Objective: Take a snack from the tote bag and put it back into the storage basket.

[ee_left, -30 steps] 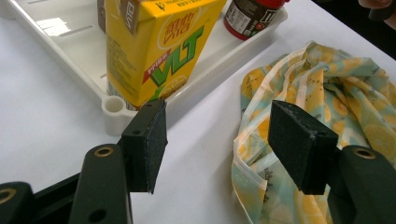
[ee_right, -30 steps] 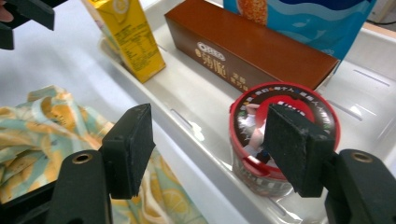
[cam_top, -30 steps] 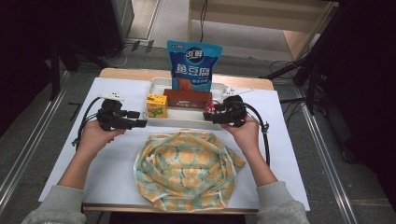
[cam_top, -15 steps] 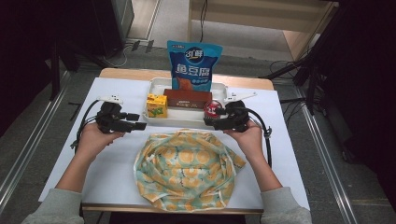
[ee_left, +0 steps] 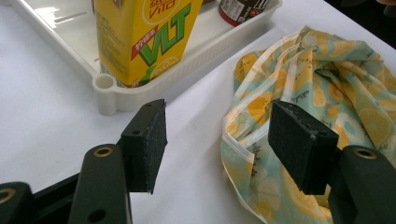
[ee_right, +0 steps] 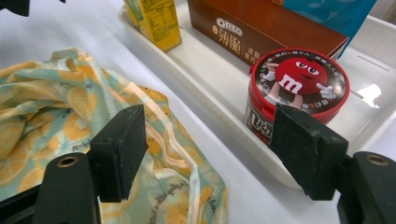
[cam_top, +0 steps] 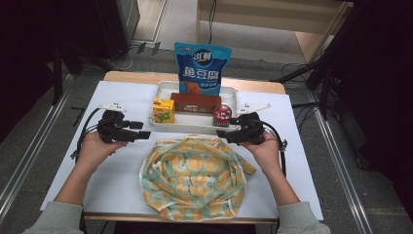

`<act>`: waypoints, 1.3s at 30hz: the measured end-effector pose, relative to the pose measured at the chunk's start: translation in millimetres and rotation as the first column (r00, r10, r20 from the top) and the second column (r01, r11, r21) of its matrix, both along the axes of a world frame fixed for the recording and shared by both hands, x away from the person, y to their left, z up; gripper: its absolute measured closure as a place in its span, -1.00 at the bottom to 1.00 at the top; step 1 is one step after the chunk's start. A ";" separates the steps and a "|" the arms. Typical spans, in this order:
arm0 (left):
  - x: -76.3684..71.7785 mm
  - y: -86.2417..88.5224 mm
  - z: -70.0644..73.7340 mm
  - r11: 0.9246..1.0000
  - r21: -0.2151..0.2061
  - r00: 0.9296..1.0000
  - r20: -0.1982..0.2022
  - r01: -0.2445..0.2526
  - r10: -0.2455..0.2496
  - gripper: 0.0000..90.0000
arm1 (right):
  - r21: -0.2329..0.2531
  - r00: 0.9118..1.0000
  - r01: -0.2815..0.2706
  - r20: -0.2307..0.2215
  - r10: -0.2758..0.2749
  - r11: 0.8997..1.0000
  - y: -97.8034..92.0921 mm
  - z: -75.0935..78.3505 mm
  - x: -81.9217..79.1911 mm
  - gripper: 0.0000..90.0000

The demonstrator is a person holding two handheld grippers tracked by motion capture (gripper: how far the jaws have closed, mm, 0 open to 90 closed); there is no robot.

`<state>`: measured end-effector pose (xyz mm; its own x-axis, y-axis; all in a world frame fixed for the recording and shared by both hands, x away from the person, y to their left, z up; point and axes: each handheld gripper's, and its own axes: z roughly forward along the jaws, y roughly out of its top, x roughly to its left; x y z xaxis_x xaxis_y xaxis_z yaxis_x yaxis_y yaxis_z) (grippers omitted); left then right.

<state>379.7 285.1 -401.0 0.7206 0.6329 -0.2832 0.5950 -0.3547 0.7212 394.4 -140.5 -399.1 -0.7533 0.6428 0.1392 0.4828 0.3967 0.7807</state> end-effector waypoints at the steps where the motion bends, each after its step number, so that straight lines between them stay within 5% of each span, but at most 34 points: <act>1: -0.4 0.0 -0.1 1.000 -0.001 1.000 0.000 -0.001 0.001 -0.16 | 0.004 1.000 -0.004 0.006 0.004 1.000 -1.2 -0.2 -0.4 -0.38; 14: -5.6 1.4 -0.7 1.000 0.006 1.000 0.002 0.004 -0.004 -0.17 | 0.043 0.999 -0.036 -0.008 0.037 0.998 -19.9 -2.3 -13.9 -0.49; 39: -5.9 6.4 -4.6 1.000 -0.011 1.000 -0.019 -0.009 0.009 -0.22 | 0.027 1.000 0.001 -0.019 -0.001 1.000 -51.1 -19.8 -27.1 -0.47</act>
<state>373.8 291.5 -405.6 0.7093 0.6361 -0.3037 0.6117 -0.3412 0.7138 367.3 -191.6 -418.9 -0.7498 0.6393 0.1703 0.4977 0.3754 0.7819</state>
